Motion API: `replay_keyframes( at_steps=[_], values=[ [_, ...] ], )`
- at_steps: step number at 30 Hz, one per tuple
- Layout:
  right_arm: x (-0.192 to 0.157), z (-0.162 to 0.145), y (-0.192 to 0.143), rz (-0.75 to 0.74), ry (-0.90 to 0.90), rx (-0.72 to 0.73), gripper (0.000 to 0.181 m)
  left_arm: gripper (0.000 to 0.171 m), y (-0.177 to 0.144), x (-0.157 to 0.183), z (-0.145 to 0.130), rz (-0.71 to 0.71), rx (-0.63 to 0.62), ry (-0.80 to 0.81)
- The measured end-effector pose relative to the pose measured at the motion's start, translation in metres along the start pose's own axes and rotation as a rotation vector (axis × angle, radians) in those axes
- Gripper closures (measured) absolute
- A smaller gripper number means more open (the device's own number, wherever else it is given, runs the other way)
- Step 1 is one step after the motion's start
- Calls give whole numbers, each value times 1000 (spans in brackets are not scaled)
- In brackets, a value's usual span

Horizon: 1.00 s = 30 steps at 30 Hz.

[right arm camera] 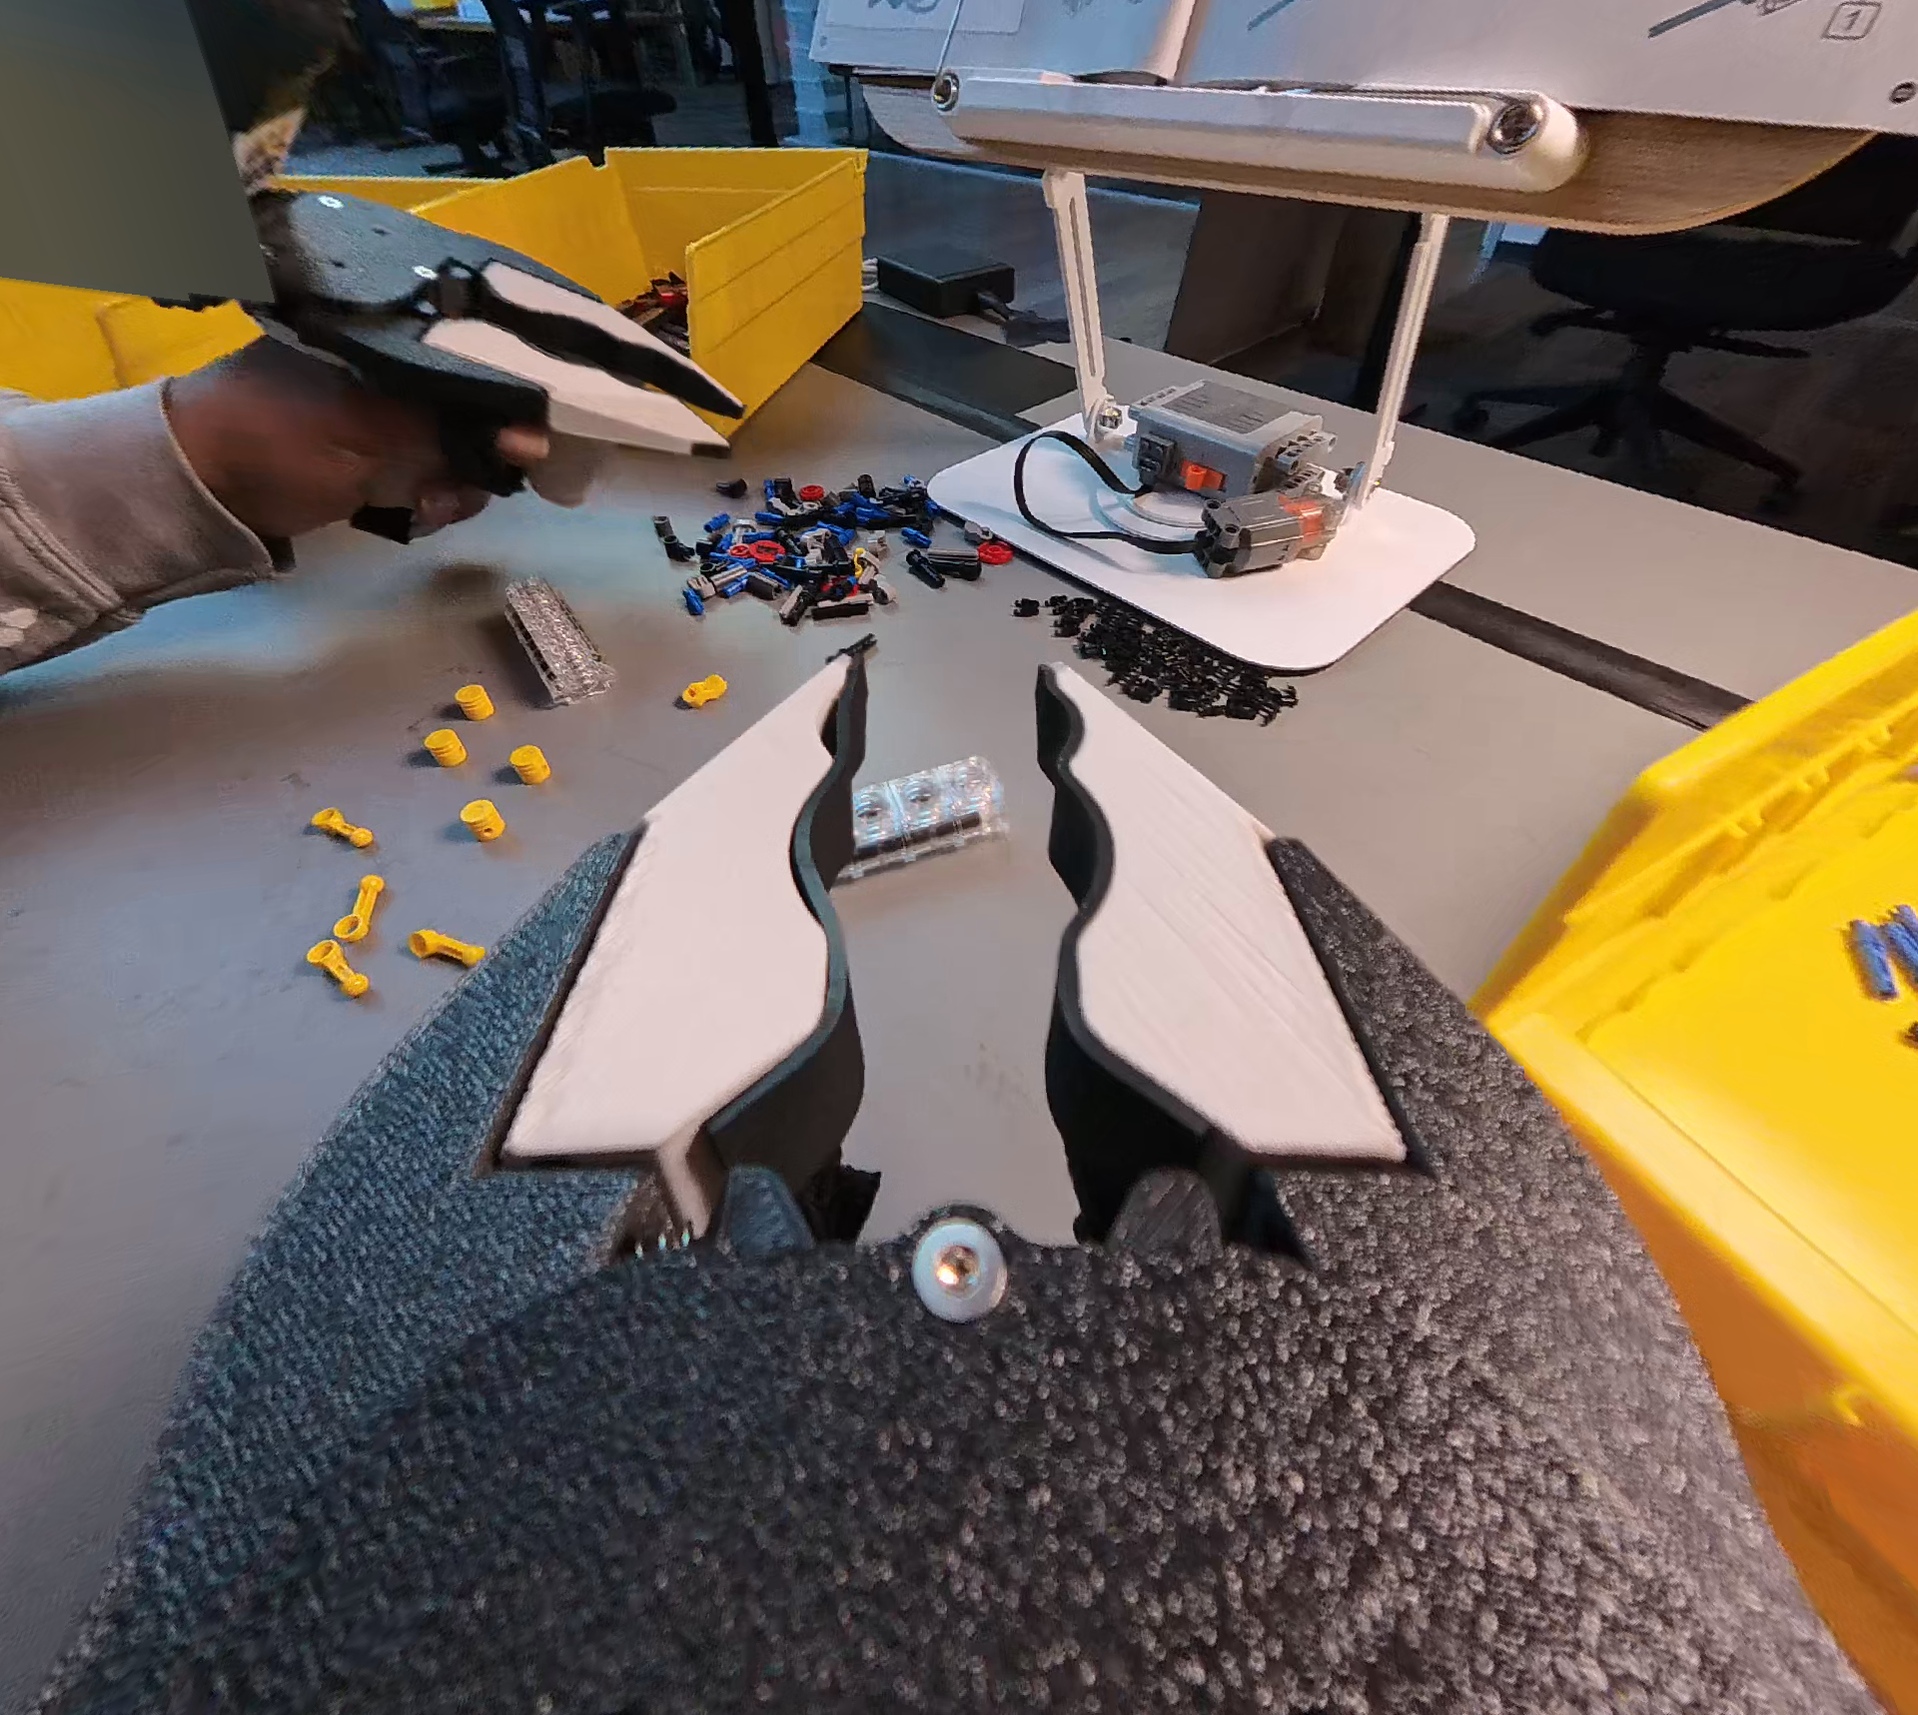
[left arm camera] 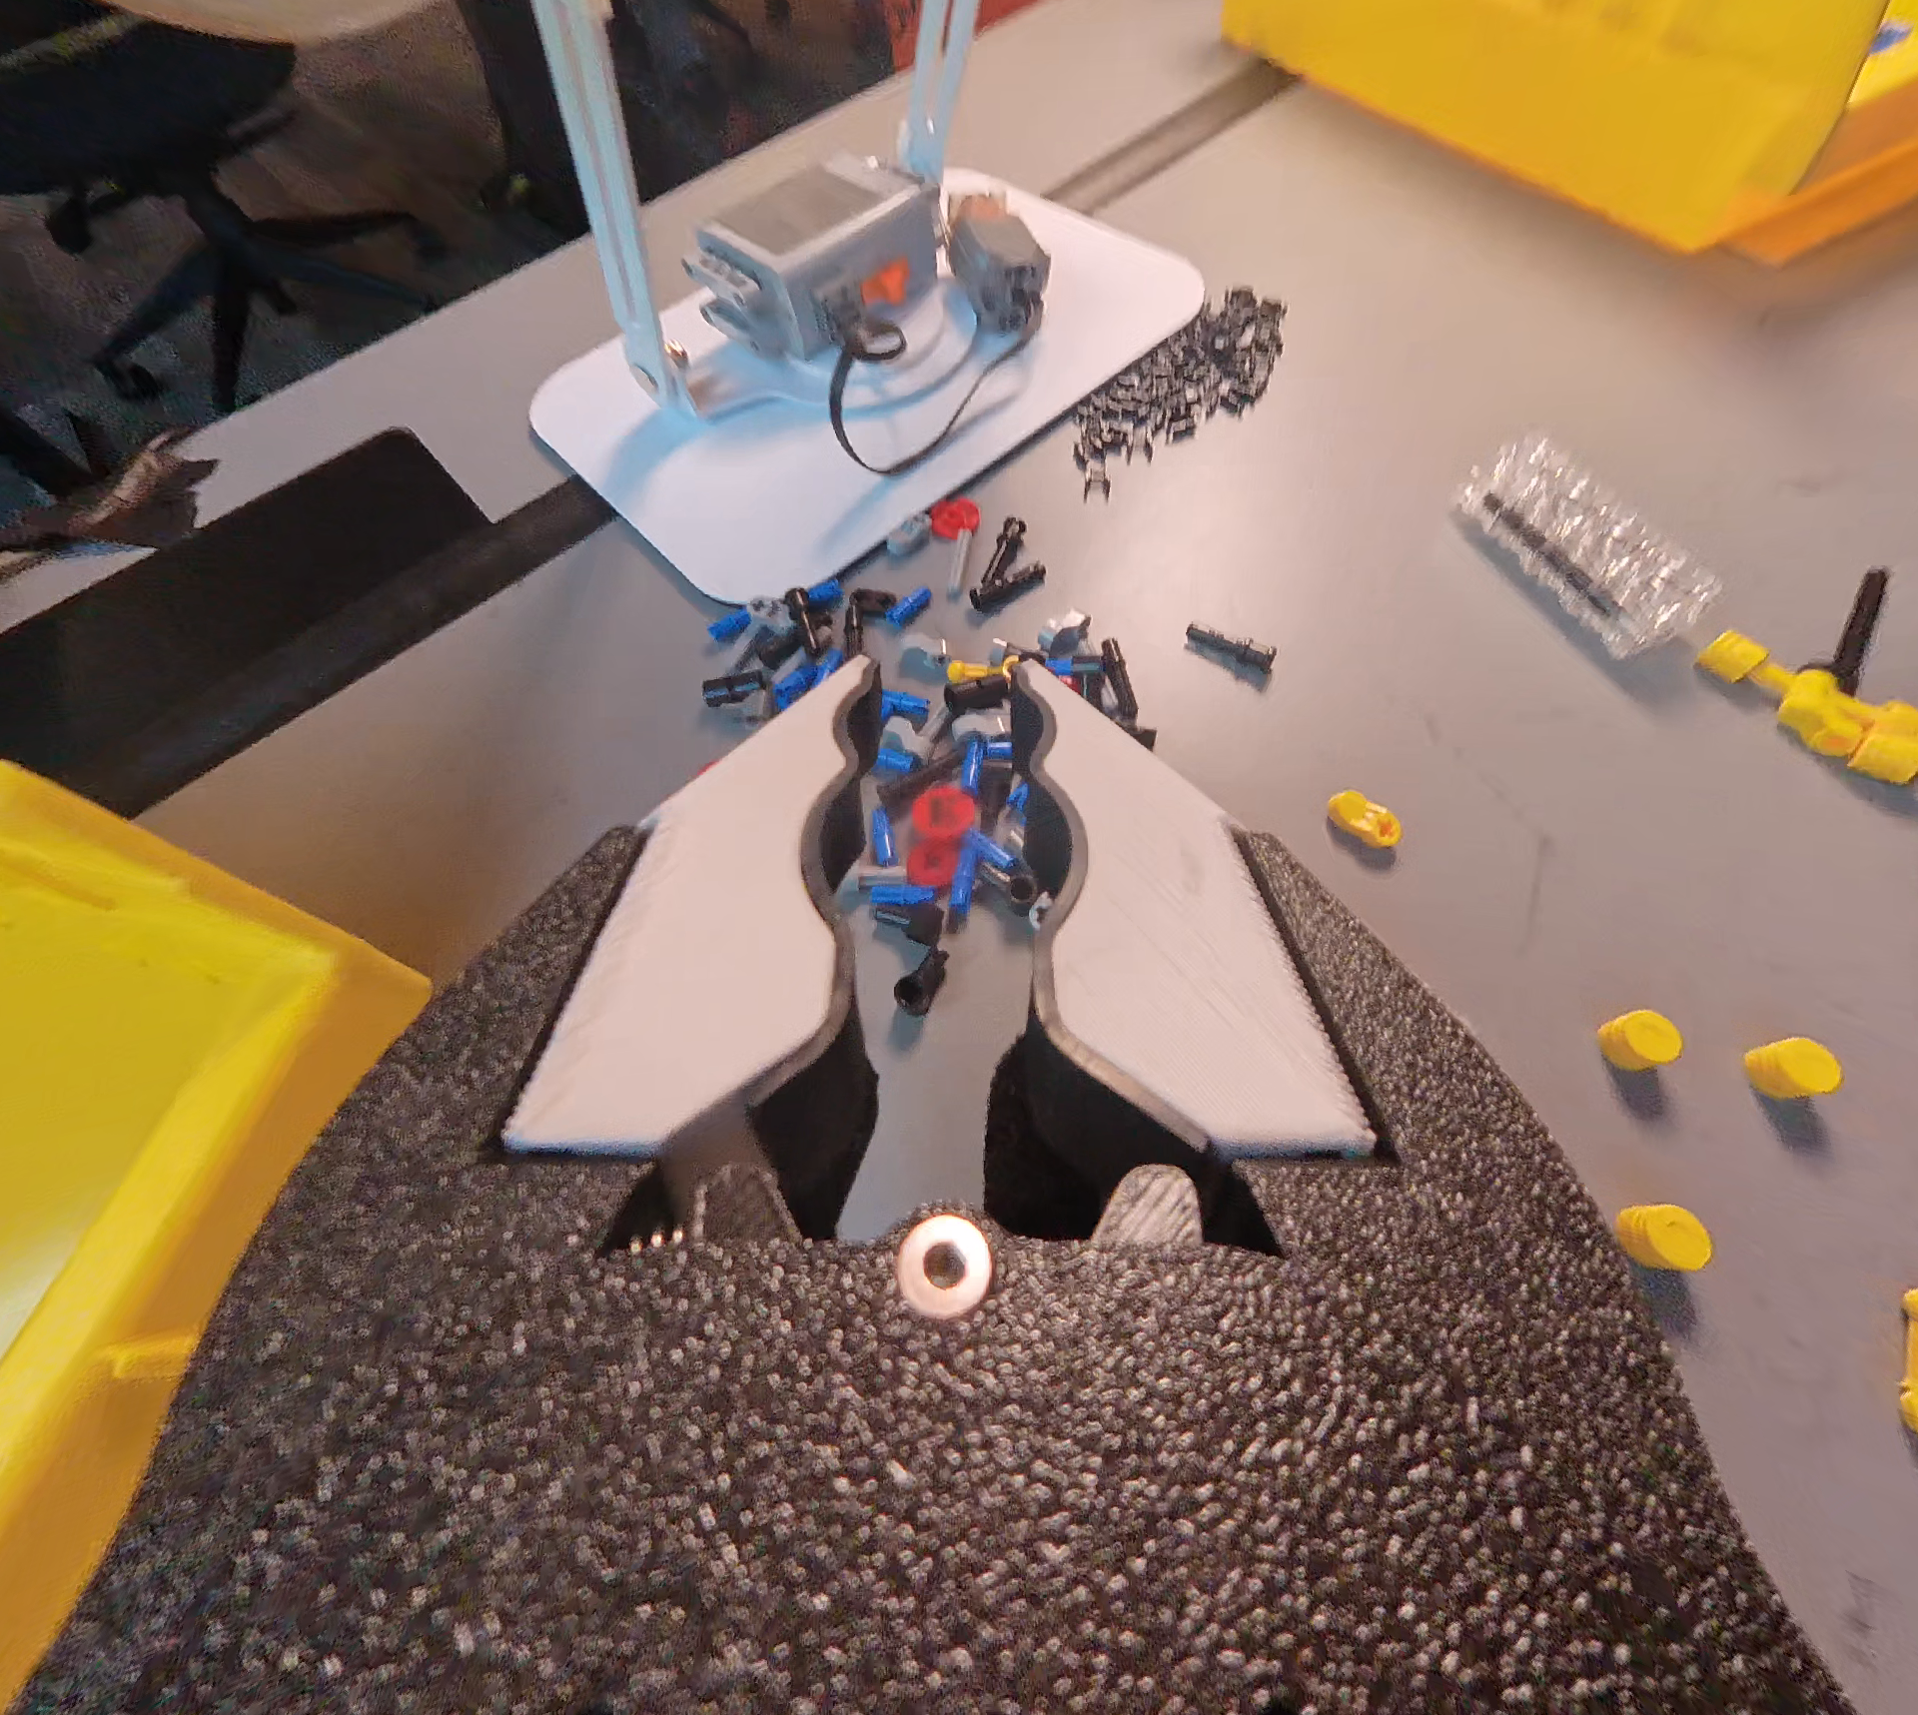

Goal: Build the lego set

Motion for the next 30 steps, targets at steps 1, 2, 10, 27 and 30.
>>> replay_keyframes(
  at_steps=[1, 2, 10, 27, 30],
  values=[
    [3, 2, -4, -18, -11, -5, 149, 146, -5, -1, 2, 4, 35, -26],
    [7, 4, -9, -41, -24, -11, 148, 145, -9, -1, 3, 6, 59, -49],
    [53, 6, -66, -241, -10, -91, 142, 142, -36, 6, -5, 45, 106, -87],
    [106, -56, -89, -601, -313, -778, 134, 143, -41, 15, -19, 36, 89, -69],
    [105, -55, -91, -575, -335, -796, 137, 143, -40, 17, -21, 28, 82, -58]
  ],
)
Point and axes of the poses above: each gripper's, where its closed fingertips meet, y out along the fingers, z out of its top, x = y × z across the jaws, the point moved 6 cm from there along -y, back along the fingers, and after that the axes turned 6 degrees about z, right-handed, at the moved point
